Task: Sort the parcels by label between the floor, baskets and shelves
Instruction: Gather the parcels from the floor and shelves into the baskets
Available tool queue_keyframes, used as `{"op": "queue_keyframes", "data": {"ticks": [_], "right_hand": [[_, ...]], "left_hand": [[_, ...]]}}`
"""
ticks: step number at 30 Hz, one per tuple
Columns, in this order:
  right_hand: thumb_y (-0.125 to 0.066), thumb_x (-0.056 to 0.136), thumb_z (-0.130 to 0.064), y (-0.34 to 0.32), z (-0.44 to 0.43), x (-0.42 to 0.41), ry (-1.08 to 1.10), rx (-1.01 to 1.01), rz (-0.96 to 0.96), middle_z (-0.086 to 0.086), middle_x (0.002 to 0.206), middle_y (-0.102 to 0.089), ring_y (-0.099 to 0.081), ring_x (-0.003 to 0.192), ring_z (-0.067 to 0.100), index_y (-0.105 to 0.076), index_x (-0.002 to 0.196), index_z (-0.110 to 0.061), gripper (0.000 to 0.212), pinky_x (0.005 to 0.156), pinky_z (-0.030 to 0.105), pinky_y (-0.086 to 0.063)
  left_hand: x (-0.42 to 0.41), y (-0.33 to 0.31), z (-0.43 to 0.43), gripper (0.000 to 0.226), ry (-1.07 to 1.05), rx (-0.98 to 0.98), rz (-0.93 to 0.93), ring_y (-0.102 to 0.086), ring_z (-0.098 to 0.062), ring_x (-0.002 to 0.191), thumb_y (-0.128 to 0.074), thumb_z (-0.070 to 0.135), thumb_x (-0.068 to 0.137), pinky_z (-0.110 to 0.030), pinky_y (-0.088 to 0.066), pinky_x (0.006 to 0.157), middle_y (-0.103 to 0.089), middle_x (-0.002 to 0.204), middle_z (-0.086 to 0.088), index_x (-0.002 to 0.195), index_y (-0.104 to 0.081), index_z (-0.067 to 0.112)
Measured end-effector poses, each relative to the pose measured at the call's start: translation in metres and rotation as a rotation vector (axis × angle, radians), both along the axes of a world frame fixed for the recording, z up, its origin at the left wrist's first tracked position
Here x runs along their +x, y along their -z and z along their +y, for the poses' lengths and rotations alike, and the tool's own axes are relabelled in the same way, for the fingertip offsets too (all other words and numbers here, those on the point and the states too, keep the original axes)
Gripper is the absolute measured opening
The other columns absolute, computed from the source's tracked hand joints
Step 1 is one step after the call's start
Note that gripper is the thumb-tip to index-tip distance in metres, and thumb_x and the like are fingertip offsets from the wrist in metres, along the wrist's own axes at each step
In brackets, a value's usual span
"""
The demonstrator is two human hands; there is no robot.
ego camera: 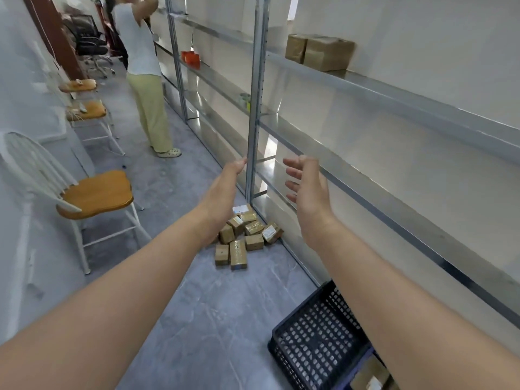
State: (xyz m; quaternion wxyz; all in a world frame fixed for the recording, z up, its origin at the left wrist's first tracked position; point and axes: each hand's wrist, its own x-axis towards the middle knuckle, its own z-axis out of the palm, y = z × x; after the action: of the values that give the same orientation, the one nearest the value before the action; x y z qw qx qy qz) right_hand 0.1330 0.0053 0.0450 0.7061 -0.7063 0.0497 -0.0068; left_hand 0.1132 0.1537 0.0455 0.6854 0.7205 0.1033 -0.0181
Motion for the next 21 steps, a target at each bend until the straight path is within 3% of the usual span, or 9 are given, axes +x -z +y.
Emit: {"op": "queue_keyframes", "data": {"ticks": [3,6,10,13,16,18,21], "right_hand": [[-0.042,0.085,-0.058,0.013,0.018,0.037,0.004,0.006,0.035,-0.002,0.138,-0.065,-0.058,0.133,0.020,-0.074,0.122,-0.029,0.057,0.118,0.049,-0.046],[-0.040,0.079,-0.059,0.033,0.032,0.083,-0.010,0.004,0.061,-0.004,0.135,-0.065,-0.058,0.132,0.021,-0.073,0.119,-0.030,0.059,0.117,0.051,-0.046],[-0.042,0.095,-0.056,0.068,0.043,0.158,-0.041,0.039,0.098,-0.005,0.130,-0.067,-0.060,0.128,0.017,-0.072,0.116,-0.031,0.045,0.113,0.045,-0.048],[-0.041,0.111,-0.042,0.090,0.042,0.209,-0.046,0.041,0.166,-0.009,0.118,-0.067,-0.062,0.114,0.013,-0.073,0.113,-0.027,0.034,0.104,0.041,-0.051],[-0.042,0.112,-0.039,0.105,0.045,0.252,-0.045,0.050,0.219,-0.007,0.108,-0.066,-0.061,0.097,0.010,-0.072,0.115,-0.021,0.036,0.087,0.032,-0.048],[-0.042,0.112,-0.040,0.115,0.052,0.277,-0.037,0.046,0.250,-0.007,0.110,-0.066,-0.062,0.103,0.012,-0.073,0.117,-0.020,0.038,0.090,0.034,-0.050],[-0.043,0.100,-0.053,0.130,0.073,0.313,-0.039,0.016,0.283,-0.005,0.125,-0.068,-0.062,0.124,0.018,-0.076,0.118,-0.027,0.045,0.110,0.045,-0.051]], "left_hand": [[0.039,0.018,0.009,0.053,-0.011,-0.007,0.065,-0.025,-0.026,0.151,-0.032,0.060,0.101,-0.052,-0.030,0.118,-0.028,0.165,0.007,0.151,-0.041,0.045],[0.086,0.039,0.013,0.059,-0.044,-0.018,0.131,-0.026,-0.027,0.152,-0.036,0.061,0.099,-0.053,-0.026,0.121,-0.028,0.166,0.004,0.154,-0.037,0.042],[0.154,0.066,0.015,0.060,-0.068,-0.009,0.183,-0.024,-0.025,0.152,-0.035,0.059,0.100,-0.053,-0.026,0.121,-0.027,0.166,0.004,0.156,-0.035,0.038],[0.196,0.080,0.020,0.060,-0.097,-0.014,0.245,-0.029,-0.025,0.149,-0.035,0.060,0.100,-0.040,-0.041,0.102,-0.030,0.163,0.006,0.155,-0.036,0.038],[0.237,0.092,0.032,0.060,-0.098,-0.001,0.266,-0.028,-0.024,0.150,-0.034,0.063,0.099,-0.048,-0.033,0.110,-0.032,0.163,0.008,0.154,-0.037,0.039],[0.263,0.098,0.043,0.060,-0.114,-0.014,0.293,-0.028,-0.025,0.149,-0.035,0.062,0.099,-0.048,-0.032,0.109,-0.033,0.162,0.008,0.154,-0.038,0.039],[0.305,0.109,0.064,0.061,-0.115,-0.023,0.322,-0.028,-0.026,0.150,-0.036,0.062,0.099,-0.051,-0.031,0.113,-0.034,0.161,0.008,0.155,-0.037,0.039]]}}
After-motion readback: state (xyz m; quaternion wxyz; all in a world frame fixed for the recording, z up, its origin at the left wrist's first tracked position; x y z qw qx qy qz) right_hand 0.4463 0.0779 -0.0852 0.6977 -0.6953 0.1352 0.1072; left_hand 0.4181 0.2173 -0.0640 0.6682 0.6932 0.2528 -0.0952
